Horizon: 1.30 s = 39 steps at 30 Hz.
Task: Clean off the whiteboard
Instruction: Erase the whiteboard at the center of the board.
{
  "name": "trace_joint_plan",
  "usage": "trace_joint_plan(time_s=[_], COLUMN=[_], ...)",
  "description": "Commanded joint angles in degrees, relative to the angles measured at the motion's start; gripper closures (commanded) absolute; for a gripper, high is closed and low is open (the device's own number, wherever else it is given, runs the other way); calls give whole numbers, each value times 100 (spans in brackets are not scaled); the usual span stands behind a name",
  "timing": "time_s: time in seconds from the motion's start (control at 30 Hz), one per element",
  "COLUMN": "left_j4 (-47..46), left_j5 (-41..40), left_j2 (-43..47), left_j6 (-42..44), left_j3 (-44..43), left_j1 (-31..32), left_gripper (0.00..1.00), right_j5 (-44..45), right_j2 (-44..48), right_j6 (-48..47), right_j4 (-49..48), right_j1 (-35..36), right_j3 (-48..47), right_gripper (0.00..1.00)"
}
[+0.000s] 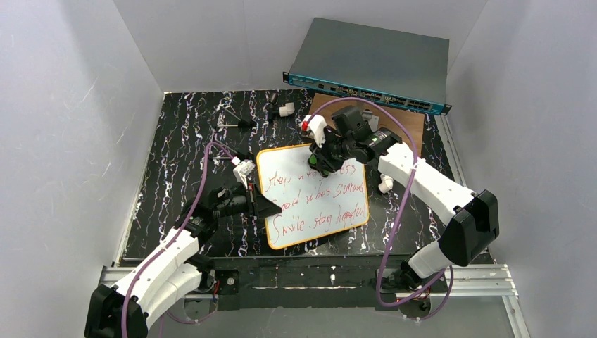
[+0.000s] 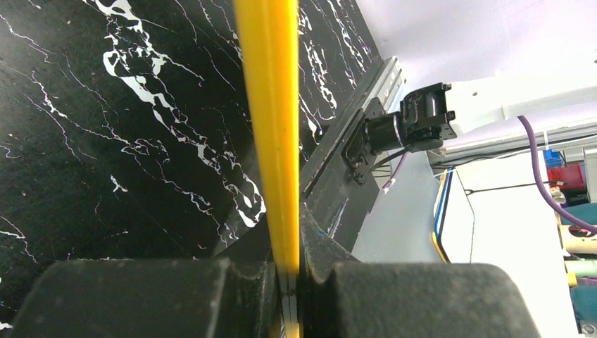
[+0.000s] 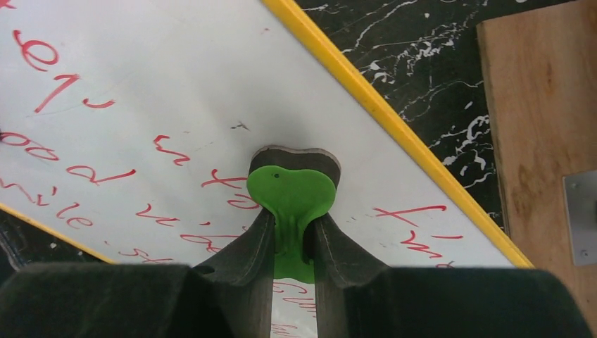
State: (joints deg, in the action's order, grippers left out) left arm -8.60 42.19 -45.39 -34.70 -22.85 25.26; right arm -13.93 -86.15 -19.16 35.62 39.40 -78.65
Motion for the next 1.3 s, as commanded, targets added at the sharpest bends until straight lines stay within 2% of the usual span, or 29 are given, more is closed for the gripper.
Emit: trace_joint_plan(time_s=[0.0,0.17,0.37,0.43,0.6,0.9,1.0,1.1,1.2,1.27], left_j4=[-596,-639,-647,-643,-605,-632,-652,-685,-701,-742], left_j5=[311,294,259,244,202,204,225,240,248,269], left_j2=[114,160,182,172,181,117,66,19,13,19], left_j6=[490,499,505,508,516,530,521,518,500,482], left_j3=[-18,0,17,11,10,25,18,30,34,36], left_j1=[85,85,92,92,91,94,94,94,94,94], left_gripper=[100,100,100,100,100,100,100,100,100,100], right_j5=[823,916,-1167,-1377,-1130,403,665,412,-531,-638], right_j2=[-61,153,477,510,451,399,344,295,234,222], right_j6=[95,-111,-784,-740,-380,157,148,54,-335,-435], right_j4=[-442,-529,160,225,248,-366,-391,-314,225,295], right_j1=[-92,-196,-248,-248,-535,-786,-810,-811,-752,-498], right_j3=[-41,343,562,465,54,166,159,196,-11,-117], right_gripper=[99,99,99,99,99,99,99,99,99,99])
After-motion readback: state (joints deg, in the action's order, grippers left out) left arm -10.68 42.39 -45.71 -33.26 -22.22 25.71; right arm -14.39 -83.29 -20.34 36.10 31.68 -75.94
